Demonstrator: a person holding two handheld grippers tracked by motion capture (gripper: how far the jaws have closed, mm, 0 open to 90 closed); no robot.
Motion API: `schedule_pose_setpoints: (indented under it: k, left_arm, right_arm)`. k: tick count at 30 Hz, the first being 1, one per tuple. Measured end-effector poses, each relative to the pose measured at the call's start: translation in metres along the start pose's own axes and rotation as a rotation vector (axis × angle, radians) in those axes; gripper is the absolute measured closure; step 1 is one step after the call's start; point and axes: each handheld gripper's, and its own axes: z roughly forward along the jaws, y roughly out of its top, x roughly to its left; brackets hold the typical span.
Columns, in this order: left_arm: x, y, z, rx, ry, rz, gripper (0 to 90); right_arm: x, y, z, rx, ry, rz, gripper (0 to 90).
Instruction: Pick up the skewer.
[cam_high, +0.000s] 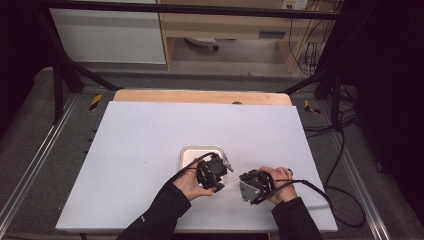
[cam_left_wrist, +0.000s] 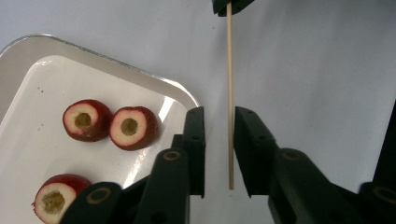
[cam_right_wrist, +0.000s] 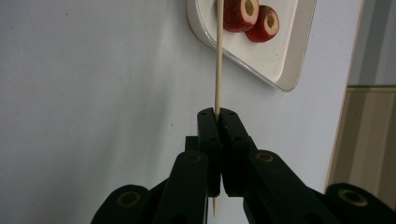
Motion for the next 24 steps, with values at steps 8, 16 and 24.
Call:
schedule_pose_setpoints:
  k: [8, 16, 24]
  left_arm:
    - [-0.004, 0.009, 0.009, 0.045, 0.007, 0.017, 87.6]
    - [-0.004, 0.008, 0.008, 0.049, 0.006, 0.0, 88.7]
    - [0.0, -0.004, 0.001, 0.021, 0.028, -0.002, 88.7]
  right_arm:
    - [-0.001, 0.003, 0.0, 0.013, -0.017, -0.036, 88.9]
    - [0.0, 0.004, 0.0, 0.007, -0.026, -0.038, 88.7]
    - [-0.005, -0.002, -0.004, 0.01, -0.038, 0.199, 55.0]
